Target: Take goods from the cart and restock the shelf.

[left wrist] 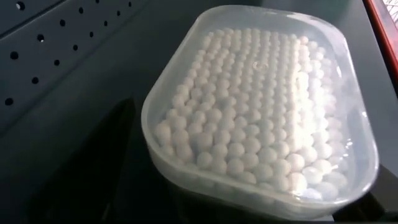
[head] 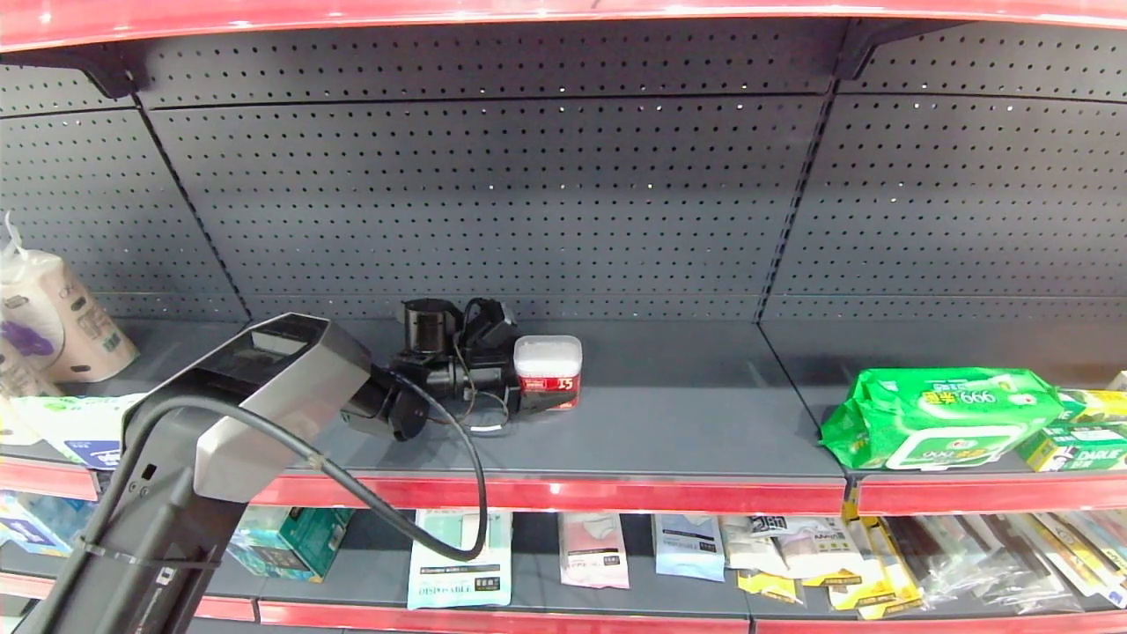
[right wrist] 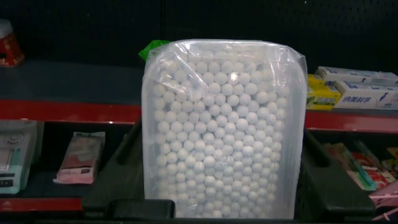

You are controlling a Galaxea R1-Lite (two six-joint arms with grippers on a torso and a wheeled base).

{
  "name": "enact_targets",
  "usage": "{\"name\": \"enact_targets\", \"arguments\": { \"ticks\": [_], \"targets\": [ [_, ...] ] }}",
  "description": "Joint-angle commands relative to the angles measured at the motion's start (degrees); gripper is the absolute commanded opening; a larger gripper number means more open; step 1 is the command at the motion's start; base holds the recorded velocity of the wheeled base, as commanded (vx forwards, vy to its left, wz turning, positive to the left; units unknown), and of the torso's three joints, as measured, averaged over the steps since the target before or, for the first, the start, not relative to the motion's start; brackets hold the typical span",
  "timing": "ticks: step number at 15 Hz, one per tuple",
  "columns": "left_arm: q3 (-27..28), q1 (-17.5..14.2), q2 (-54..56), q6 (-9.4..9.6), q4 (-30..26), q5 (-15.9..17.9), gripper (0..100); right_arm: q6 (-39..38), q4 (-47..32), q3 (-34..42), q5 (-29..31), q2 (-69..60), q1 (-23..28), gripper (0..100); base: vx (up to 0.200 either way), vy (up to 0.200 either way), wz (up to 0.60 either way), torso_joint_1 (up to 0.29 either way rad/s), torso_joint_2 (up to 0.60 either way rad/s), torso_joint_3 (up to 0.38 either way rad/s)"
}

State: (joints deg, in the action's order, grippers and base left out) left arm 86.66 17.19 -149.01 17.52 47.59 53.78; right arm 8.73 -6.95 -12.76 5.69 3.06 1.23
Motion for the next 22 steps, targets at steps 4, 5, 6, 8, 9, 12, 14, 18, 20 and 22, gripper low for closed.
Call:
{"name": "enact_targets", "arguments": {
  "ticks": [4, 5, 6, 8, 9, 12, 14, 18, 20, 22],
  "targets": [
    [0.09, -0.05, -0.14, -1.17, 0.84, -0.08, 0, 0.06, 0.01, -0.07, 0.02, 0.1, 0.0, 0, 0.0, 0.0, 0.0, 0.0, 0.0, 0.0],
    [0.09, -0.05, -0.14, -1.17, 0.92, 0.0, 0, 0.06, 0.01, -0.07, 0.02, 0.1, 0.0, 0, 0.0, 0.0, 0.0, 0.0, 0.0, 0.0],
    [0.09, -0.05, -0.14, -1.17, 0.92, 0.0, 0, -0.03, 0.01, -0.07, 0.02, 0.1, 0.0, 0, 0.0, 0.0, 0.0, 0.0, 0.0, 0.0],
    [0.0, -0.05, -0.14, -1.26, 0.92, 0.09, 0, -0.03, 0.01, -0.07, 0.02, 0.1, 0.0, 0, 0.0, 0.0, 0.0, 0.0, 0.0, 0.0],
    [-0.18, -0.05, -0.06, -1.26, 0.92, 0.36, 0, 0.06, 0.01, -0.07, 0.02, 0.1, 0.0, 0, 0.0, 0.0, 0.0, 0.0, 0.0, 0.0],
    [-2.73, -0.49, 1.09, -1.26, 3.03, 2.47, 0, -0.03, 0.01, 0.11, 0.02, 0.1, 0.0, 0, 0.0, 0.0, 0.0, 0.0, 0.0, 0.0],
    [-8.7, -1.1, 5.3, -1.35, 3.47, 5.45, 0, -0.03, 0.01, 0.11, -0.07, 0.1, 0.0, 0, 0.0, 0.0, 0.0, 0.0, 0.0, 0.0],
    [-18.99, -2.6, 11.63, 0.15, 5.85, 9.14, 0, -0.12, 0.01, 0.11, -0.16, 0.1, 0.0, 0, 0.0, 0.0, 0.0, 0.0, 0.0, 0.0],
    [-21.54, -3.48, 11.9, 0.68, 8.31, 9.76, 0, -0.12, 0.01, 0.11, -0.16, 0.1, 0.0, 0, 0.0, 0.0, 0.0, 0.0, 0.0, 0.0],
    [-25.4, -3.74, 12.07, 0.76, 11.82, 9.94, 0, -0.12, 0.01, 0.11, -0.16, 0.1, 0.0, 0, 0.0, 0.0, 0.0, 0.0, 0.0, 0.0]
  ]
}}
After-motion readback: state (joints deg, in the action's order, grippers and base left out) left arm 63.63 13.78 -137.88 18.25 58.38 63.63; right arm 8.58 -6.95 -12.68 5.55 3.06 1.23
